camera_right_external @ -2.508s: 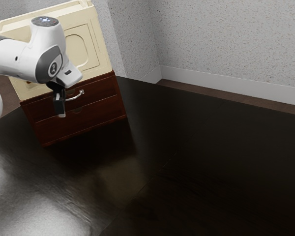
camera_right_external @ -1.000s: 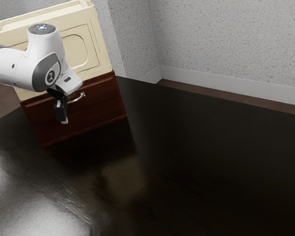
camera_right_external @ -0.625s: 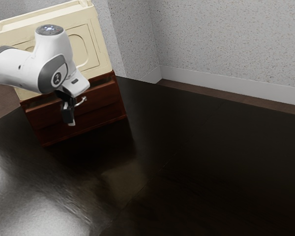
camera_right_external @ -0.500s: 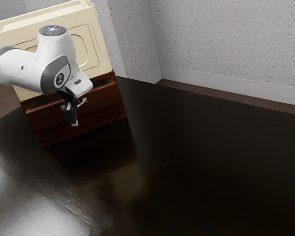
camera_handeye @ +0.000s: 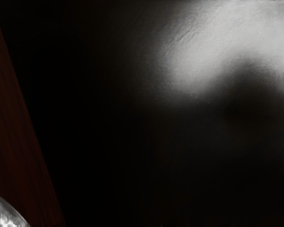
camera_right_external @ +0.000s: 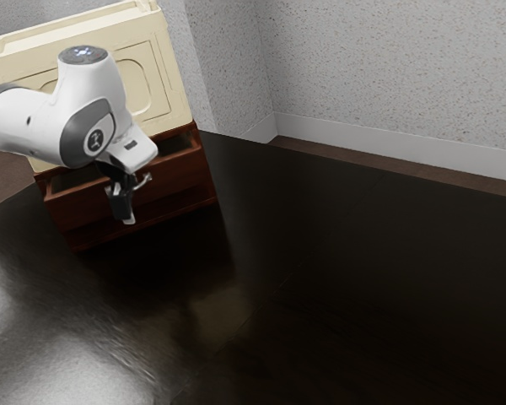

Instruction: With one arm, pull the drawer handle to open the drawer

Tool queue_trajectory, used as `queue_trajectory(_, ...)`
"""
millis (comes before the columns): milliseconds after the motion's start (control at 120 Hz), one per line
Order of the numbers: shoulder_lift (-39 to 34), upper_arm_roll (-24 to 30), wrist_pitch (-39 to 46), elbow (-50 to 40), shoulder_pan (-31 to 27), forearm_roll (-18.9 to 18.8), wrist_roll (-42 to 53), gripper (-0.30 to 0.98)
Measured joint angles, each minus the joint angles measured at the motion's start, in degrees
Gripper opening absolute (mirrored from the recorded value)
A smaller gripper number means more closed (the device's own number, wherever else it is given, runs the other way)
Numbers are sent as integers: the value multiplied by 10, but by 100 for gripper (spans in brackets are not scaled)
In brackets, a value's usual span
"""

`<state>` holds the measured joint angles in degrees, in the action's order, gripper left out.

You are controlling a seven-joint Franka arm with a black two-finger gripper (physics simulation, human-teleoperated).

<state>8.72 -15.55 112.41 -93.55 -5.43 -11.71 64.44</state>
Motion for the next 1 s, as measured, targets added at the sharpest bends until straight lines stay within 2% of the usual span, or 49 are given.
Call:
queue_trajectory(92,-16,0,0,-14,5,-1,-6,64)
queue_trajectory(325,-27,-1,0,-35,18,-2,-24,69)
queue_trajectory(517,-55,-2,0,-63,38,-6,-44,65)
queue_trajectory(700,-78,-1,-1,-93,50,-8,-68,68)
queue_trajectory(1000,-116,-5,-4,-98,68,-9,-97,67)
